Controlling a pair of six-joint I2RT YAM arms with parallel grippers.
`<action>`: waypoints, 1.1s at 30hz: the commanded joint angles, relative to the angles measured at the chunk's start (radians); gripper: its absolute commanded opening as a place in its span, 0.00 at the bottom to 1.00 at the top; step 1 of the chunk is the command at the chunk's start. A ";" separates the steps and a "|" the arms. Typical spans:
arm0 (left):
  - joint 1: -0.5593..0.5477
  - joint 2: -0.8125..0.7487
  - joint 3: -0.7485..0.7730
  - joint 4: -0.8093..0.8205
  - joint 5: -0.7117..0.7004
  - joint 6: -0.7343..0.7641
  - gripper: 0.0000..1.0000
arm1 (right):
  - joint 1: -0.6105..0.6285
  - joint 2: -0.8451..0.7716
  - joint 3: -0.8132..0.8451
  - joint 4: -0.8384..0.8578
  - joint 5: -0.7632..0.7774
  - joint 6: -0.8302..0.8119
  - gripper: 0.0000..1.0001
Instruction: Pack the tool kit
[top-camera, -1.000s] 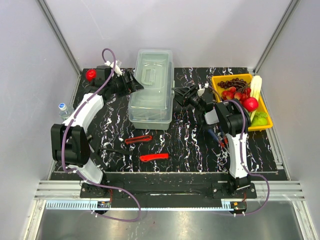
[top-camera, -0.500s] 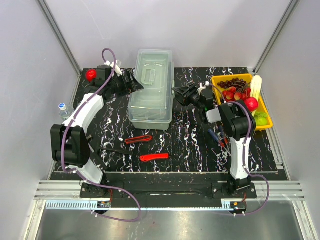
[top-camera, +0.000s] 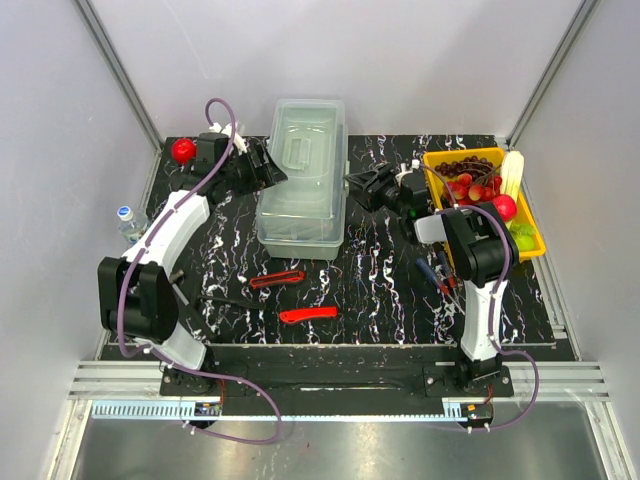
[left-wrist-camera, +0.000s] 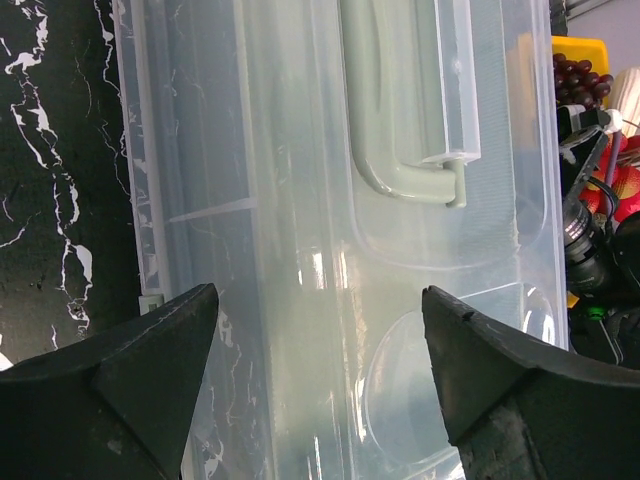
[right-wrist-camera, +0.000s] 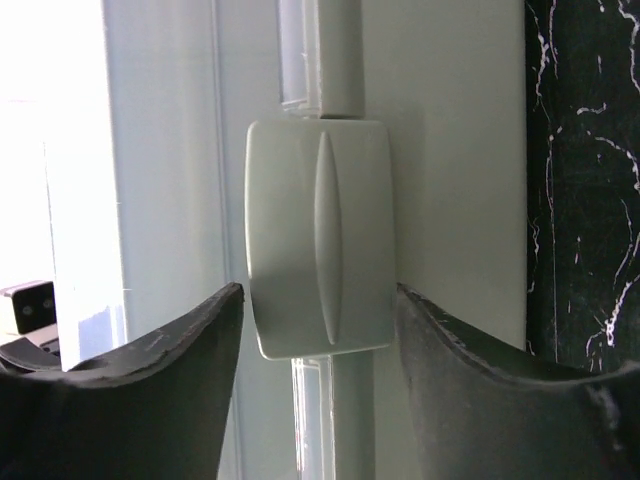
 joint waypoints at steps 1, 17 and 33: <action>-0.011 -0.002 -0.035 -0.144 -0.050 0.047 0.87 | 0.048 0.017 0.026 0.010 -0.097 0.027 0.76; -0.009 0.010 -0.051 -0.112 0.066 0.013 0.88 | 0.063 0.172 0.081 0.619 -0.202 0.338 0.90; -0.012 0.033 -0.029 -0.167 0.050 0.049 0.88 | 0.075 0.022 0.072 0.280 -0.237 0.096 0.50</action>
